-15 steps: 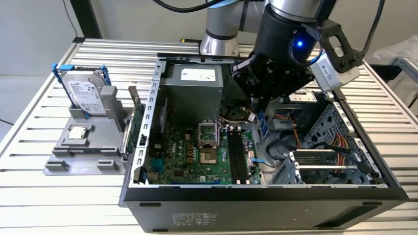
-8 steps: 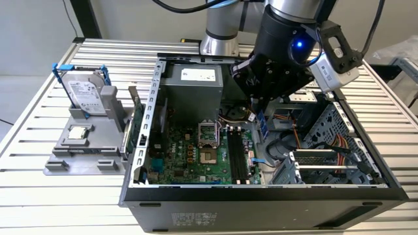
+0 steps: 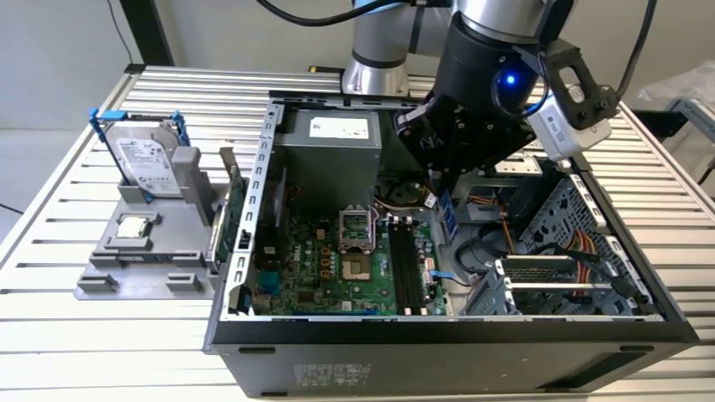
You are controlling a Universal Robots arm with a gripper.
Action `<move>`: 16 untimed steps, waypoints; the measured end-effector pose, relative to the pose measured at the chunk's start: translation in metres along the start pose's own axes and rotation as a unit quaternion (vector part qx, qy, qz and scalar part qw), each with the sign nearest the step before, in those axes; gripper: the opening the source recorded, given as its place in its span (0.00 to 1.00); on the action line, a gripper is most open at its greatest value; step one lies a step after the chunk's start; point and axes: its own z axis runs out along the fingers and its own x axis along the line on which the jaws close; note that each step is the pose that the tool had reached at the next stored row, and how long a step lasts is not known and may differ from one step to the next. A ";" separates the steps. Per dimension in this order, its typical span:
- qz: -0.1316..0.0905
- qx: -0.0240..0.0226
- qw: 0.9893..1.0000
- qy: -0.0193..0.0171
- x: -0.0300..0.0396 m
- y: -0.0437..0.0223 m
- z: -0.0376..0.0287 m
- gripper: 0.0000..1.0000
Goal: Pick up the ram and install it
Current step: 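Insert the ram into the slot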
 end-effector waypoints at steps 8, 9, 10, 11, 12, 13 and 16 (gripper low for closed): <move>0.000 0.000 1.000 0.000 0.0000 0.0000 0.0014 0.00; 0.000 0.000 1.000 0.000 0.0000 0.0000 0.0016 0.00; 0.000 0.000 1.000 0.000 0.0000 0.0000 0.0019 0.00; 0.000 0.000 1.000 0.000 0.0000 0.0000 0.0021 0.00; 0.000 0.000 1.000 0.000 0.0000 0.0000 0.0024 0.00; 0.000 0.000 1.000 0.000 0.0000 0.0000 0.0027 0.00; 0.000 0.000 1.000 0.000 0.0000 -0.0001 0.0046 0.00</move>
